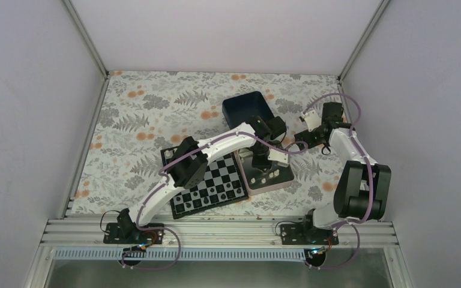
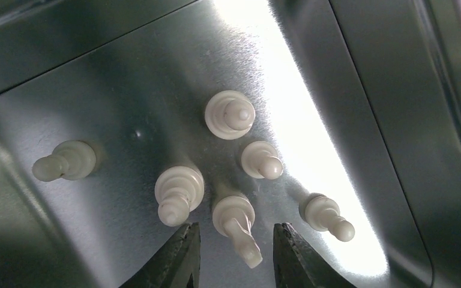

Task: Set up the chess pieces on the board
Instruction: Pick up the chess piece from the storage box.

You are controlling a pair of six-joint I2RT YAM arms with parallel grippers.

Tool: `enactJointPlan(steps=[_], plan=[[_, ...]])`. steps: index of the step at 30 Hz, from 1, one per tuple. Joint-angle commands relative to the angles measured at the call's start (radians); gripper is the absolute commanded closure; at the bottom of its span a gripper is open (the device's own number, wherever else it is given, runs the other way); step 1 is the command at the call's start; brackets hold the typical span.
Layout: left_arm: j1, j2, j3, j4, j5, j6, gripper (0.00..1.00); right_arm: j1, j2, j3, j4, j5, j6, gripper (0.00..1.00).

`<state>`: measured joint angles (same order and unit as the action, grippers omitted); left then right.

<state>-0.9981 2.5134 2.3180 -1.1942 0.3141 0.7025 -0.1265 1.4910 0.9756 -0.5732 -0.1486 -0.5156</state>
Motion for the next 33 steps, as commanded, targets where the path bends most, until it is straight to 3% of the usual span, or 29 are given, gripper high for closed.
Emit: enactJointPlan(steps=[1,8,12,23,33], plan=[[-0.015,0.016,-0.008,-0.019,0.031,0.017,0.69,-0.004,0.004,0.012,-0.002,-0.021,-0.011,0.0],[-0.022,0.042,0.024,-0.03,0.032,0.019,0.7,-0.004,0.001,0.015,-0.002,-0.02,-0.01,0.0],[-0.023,0.052,0.033,-0.035,0.022,0.017,0.78,-0.003,-0.002,0.012,0.0,-0.021,-0.01,0.0],[-0.024,0.039,0.018,-0.03,-0.001,0.014,0.88,-0.004,-0.004,0.011,0.002,-0.022,-0.014,0.0],[-0.017,-0.073,-0.029,-0.021,-0.066,0.017,0.89,-0.004,0.002,0.011,0.002,-0.018,-0.012,0.0]])
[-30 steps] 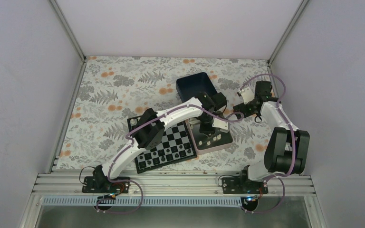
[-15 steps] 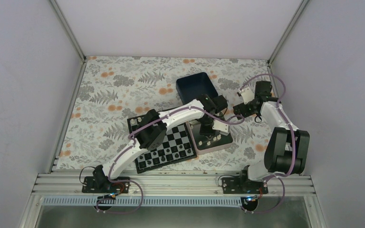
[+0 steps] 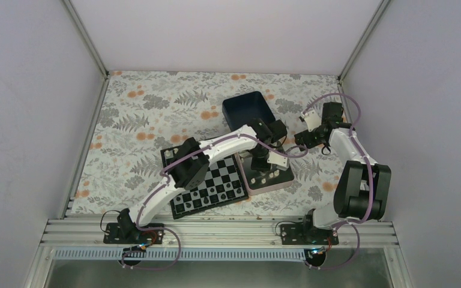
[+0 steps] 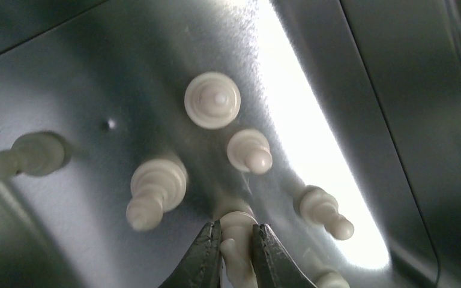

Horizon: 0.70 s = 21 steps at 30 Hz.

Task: Set up the chess pieces on the board
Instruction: Pick up the chess piece from the storage box, then place the chess piece on the chessboard.

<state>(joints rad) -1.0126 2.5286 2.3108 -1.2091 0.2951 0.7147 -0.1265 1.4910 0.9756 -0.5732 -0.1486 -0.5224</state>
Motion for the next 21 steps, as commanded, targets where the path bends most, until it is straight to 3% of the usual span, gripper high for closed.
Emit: enactJointPlan(steps=[1,7,15,21], plan=[[0.0,-0.107,-0.028,-0.005,-0.057,0.004,0.89,-0.005,0.003,0.011,0.001,-0.016,-0.006,0.0],[0.038,-0.22,-0.077,-0.021,-0.107,-0.004,0.89,-0.003,0.004,0.009,0.004,-0.007,-0.005,0.0],[0.218,-0.487,-0.402,0.112,-0.151,0.0,0.89,-0.005,0.011,0.011,0.005,0.003,-0.001,0.0],[0.36,-0.574,-0.557,0.199,-0.143,0.023,0.89,-0.004,0.018,0.013,0.003,0.007,0.004,0.0]])
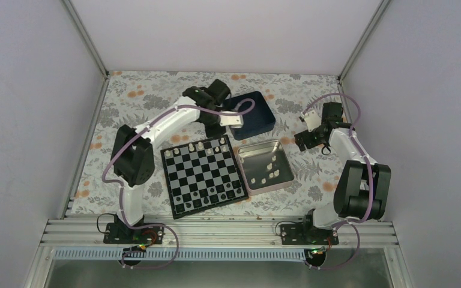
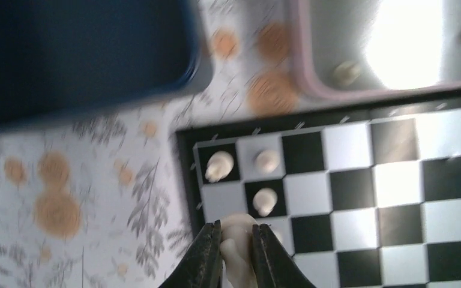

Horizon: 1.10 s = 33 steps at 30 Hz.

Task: Set up the chess pieces on the board
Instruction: Place the chess piece on the chessboard.

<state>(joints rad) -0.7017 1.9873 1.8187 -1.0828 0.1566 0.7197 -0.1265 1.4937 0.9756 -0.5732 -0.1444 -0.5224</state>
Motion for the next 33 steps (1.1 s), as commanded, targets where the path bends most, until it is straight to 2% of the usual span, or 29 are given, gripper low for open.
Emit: enactJointPlan(steps=[1,12,23,33], plan=[[0.062,-0.035,-0.077,0.084,-0.003,0.019,0.89,-0.004,0.018,0.014,0.002,0.005,0.004,0.0],[0.122,0.02,-0.172,0.169,-0.003,0.049,0.89,-0.002,0.03,0.014,0.001,0.014,0.01,0.0],[0.149,0.079,-0.174,0.164,-0.018,0.074,0.89,-0.002,0.036,0.01,0.003,0.014,0.007,0.0],[0.149,0.121,-0.142,0.133,0.043,0.085,0.89,-0.002,0.037,0.01,0.003,0.014,0.005,0.0]])
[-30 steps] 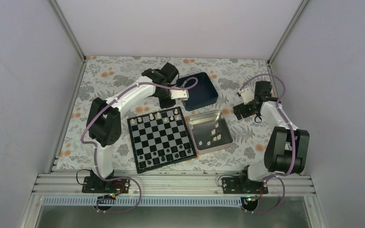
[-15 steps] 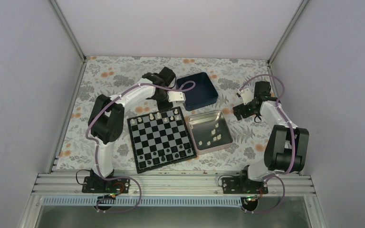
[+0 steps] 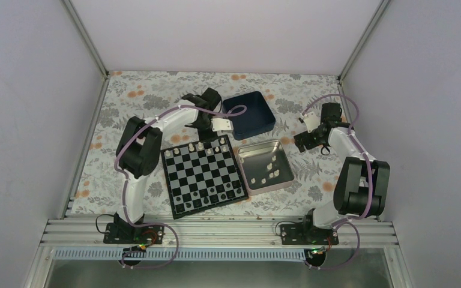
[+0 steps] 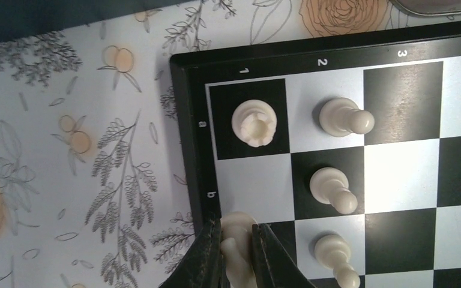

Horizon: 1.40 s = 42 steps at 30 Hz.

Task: Set up the chess pieces on the board
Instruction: Place the chess piece on the chessboard.

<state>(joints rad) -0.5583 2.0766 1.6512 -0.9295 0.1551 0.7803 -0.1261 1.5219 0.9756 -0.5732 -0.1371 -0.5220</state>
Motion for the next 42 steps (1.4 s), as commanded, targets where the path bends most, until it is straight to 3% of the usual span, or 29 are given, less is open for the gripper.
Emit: enactJointPlan(steps=[1,42], plan=[[0.006,0.034,0.028,-0.023,0.051,0.025,0.89,-0.003,0.009,0.01,0.003,0.007,0.004,0.0],[-0.01,0.083,0.05,-0.029,0.067,0.03,0.89,-0.001,0.012,0.009,0.003,0.009,0.002,0.0]])
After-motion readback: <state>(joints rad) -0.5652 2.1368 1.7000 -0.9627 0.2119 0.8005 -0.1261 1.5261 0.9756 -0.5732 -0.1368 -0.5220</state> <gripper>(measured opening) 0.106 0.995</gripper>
